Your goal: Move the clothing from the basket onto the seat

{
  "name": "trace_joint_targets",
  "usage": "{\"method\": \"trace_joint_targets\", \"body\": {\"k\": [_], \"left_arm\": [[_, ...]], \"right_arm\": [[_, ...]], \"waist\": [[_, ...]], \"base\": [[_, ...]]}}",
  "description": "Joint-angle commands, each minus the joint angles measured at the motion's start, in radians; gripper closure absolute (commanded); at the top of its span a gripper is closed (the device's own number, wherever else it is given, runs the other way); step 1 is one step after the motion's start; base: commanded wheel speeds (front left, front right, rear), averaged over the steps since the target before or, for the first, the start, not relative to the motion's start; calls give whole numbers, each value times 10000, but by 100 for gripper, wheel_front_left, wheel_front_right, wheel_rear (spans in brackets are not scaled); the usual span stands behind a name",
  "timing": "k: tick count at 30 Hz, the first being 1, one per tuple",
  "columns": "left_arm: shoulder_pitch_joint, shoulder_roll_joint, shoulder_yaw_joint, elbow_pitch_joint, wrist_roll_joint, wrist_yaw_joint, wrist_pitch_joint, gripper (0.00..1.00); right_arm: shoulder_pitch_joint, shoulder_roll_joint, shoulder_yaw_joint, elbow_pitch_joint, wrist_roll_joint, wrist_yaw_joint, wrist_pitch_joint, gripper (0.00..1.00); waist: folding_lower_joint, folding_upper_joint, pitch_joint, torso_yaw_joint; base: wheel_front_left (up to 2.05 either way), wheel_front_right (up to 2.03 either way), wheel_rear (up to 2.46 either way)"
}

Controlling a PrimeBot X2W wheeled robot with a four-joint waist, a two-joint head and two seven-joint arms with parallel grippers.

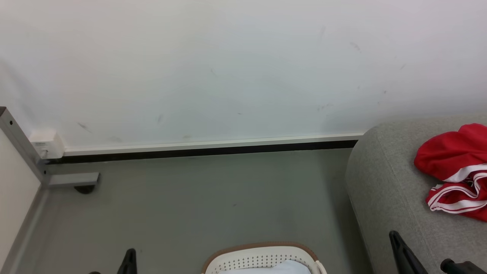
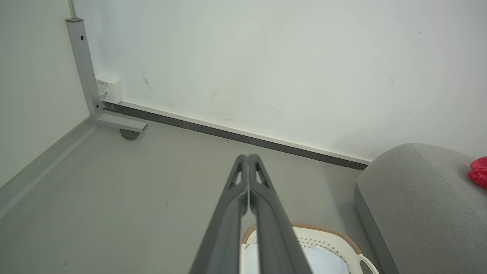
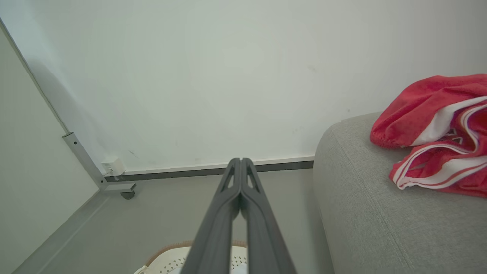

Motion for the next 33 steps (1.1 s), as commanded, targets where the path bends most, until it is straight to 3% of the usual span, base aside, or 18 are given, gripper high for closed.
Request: {"method": "trace_joint_targets", "body": {"k": [1, 33], "left_arm": [[-285, 52, 80, -163, -410, -26, 60, 100], [-671, 84, 316, -576, -5497, -296, 1285, 100]], "right_arm": [[-242, -25, -146, -135, 324, -1, 63, 100], [-696, 462, -1323, -76, 4644, -6, 1342, 100]], "waist": [[0, 0, 6, 11], [0, 0, 224, 289]], "base": [[0, 0, 0], [0, 0, 0]]}}
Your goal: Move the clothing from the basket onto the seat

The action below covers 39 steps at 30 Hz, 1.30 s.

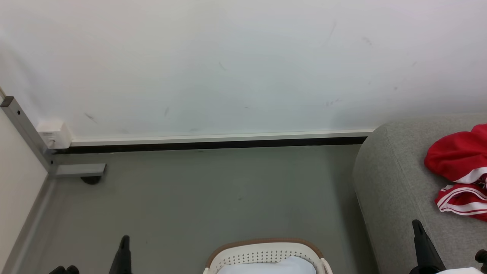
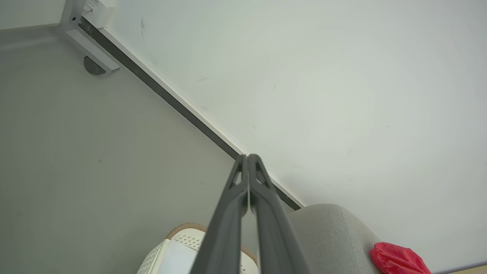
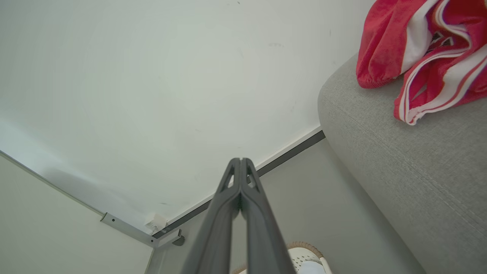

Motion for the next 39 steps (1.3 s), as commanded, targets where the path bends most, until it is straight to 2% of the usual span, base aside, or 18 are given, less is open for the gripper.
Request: {"method": "trace_joint_targets", "body": {"k": [1, 39], "left_arm": [[-248, 75, 57, -151, -324, -39, 76, 100], [-657, 104, 357, -368, -4475, -275, 1188, 100]], "right_arm": [[-329, -5, -113, -100, 290, -7, 75, 100], [-669, 448, -1148, -43, 3762, -13, 1181, 100]], "waist": [[0, -1, 8, 11], [0, -1, 266, 342]], "base": [[0, 0, 0], [0, 0, 0]]}}
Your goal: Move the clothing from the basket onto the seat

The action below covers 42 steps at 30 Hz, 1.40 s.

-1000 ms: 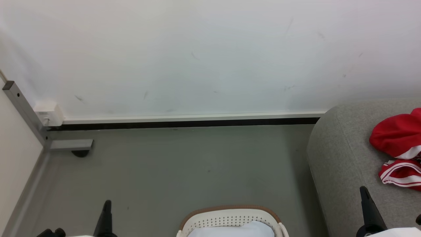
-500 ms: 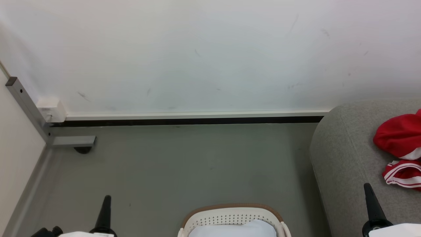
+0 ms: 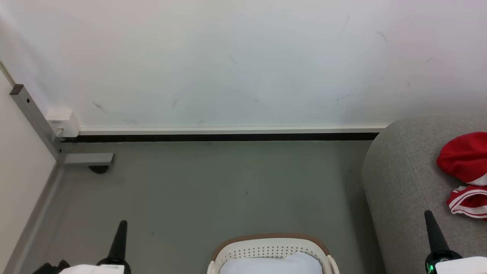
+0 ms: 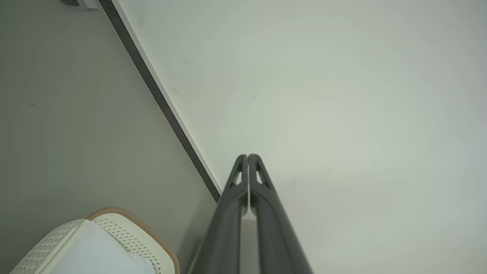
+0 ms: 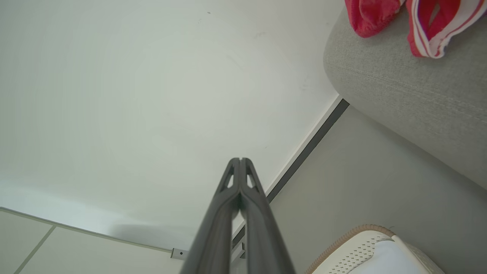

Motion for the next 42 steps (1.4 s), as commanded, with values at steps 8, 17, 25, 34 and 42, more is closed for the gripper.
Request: {"method": "trace_joint_targets", "body": {"k": [8, 17, 25, 34, 42], "left_arm": [[-239, 87, 89, -138, -859, -98, 216, 100], [-320, 92, 146, -171, -1578, -151, 429, 100], [-379, 96, 192, -197, -2194, -177, 591, 100], [-426, 98, 230, -228, -2857, -215, 763, 100], [-485, 99, 268, -256, -3385, -257, 900, 100]], "right_arm": [[-254, 68, -244, -36, 664, -14, 215, 100], [-330, 157, -443, -22, 1288, -15, 422, 100], [-393, 213, -594, -10, 1812, -17, 601, 100], [-405, 299, -774, 4, 2364, -18, 772, 100], [-453, 375, -903, 17, 2817, -20, 928, 100]], "waist": [[-1, 0, 52, 68], [-1, 0, 113, 146], [-1, 0, 167, 216], [-1, 0, 229, 294], [-1, 0, 283, 364]], "base": [[0, 0, 0], [0, 0, 0], [0, 0, 0], [0, 0, 0], [0, 0, 0]]}}
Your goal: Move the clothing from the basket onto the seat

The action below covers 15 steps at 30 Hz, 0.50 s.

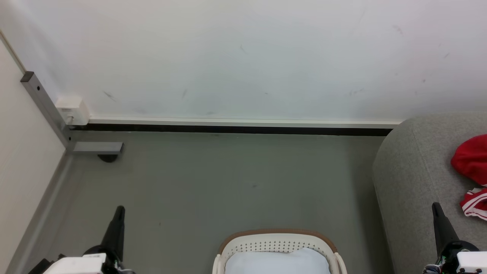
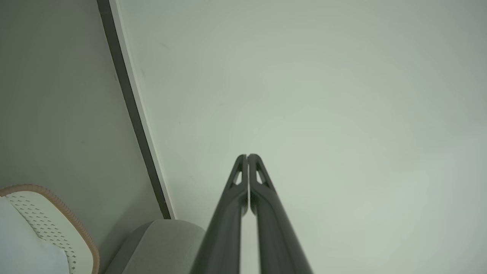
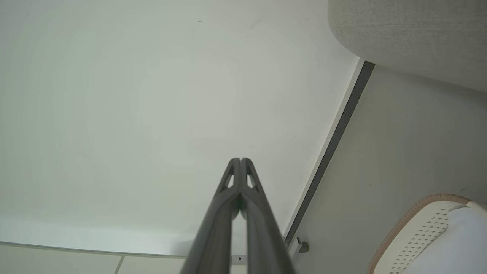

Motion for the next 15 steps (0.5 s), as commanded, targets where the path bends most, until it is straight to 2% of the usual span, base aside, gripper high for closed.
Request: {"method": "trace_joint_targets", "body": {"k": [1, 6, 15], "left_arm": [[-120, 73, 29, -48, -162, -90, 55, 100], [-147, 75, 52, -61, -521, -97, 142, 100], [-142, 72, 47, -58, -487, -89, 141, 100]], "right_arm": [[-102, 27, -55, 16, 221, -20, 63, 100], [-141, 69, -145, 23, 455, -21, 166, 100], [-139, 67, -151, 24, 391, -19, 149, 100]], "waist": [[-1, 0, 7, 10], [-1, 0, 41, 53], [-1, 0, 42, 55]], "base": [[0, 0, 0], [0, 0, 0], [0, 0, 0]]}}
